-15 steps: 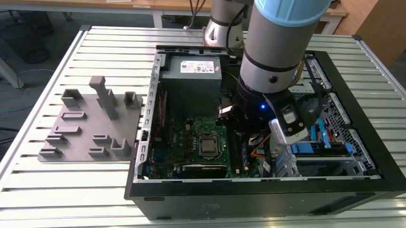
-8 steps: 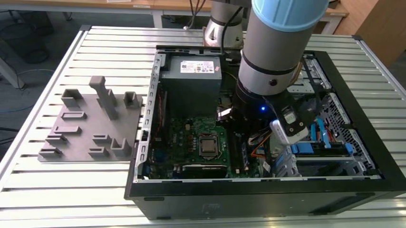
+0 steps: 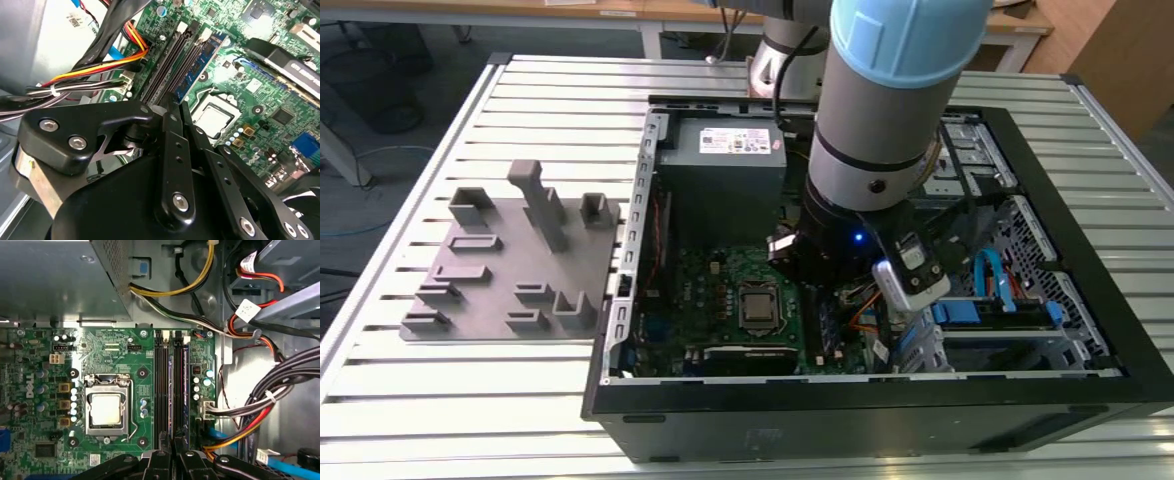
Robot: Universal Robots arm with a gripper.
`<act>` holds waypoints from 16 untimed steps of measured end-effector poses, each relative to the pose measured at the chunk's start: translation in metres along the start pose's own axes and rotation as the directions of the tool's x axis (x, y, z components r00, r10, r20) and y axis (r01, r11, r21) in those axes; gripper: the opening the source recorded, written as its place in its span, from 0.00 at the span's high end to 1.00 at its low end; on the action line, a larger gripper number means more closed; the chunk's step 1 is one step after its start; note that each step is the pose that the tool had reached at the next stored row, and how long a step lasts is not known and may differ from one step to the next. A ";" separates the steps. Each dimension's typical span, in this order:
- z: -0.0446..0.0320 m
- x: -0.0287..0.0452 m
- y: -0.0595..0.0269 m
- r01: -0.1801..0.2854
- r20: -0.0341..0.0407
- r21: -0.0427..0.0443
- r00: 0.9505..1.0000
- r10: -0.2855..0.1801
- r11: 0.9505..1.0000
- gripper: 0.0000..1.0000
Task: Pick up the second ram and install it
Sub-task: 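Insert the second ram into the second slot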
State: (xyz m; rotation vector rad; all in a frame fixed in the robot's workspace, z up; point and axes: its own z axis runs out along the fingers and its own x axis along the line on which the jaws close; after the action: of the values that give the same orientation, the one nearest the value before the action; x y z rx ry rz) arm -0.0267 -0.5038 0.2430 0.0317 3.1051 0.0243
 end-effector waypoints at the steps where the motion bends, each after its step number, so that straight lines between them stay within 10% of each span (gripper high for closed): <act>1: 0.0011 0.0002 0.0012 0.000 0.000 0.000 1.000 0.000 1.000 0.86; 16: 0.0121 0.0018 0.0097 -0.016 0.000 0.006 1.000 0.016 1.000 0.86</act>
State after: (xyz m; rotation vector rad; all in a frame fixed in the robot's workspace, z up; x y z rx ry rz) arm -0.0279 -0.4939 0.2310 0.0567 3.1046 0.0161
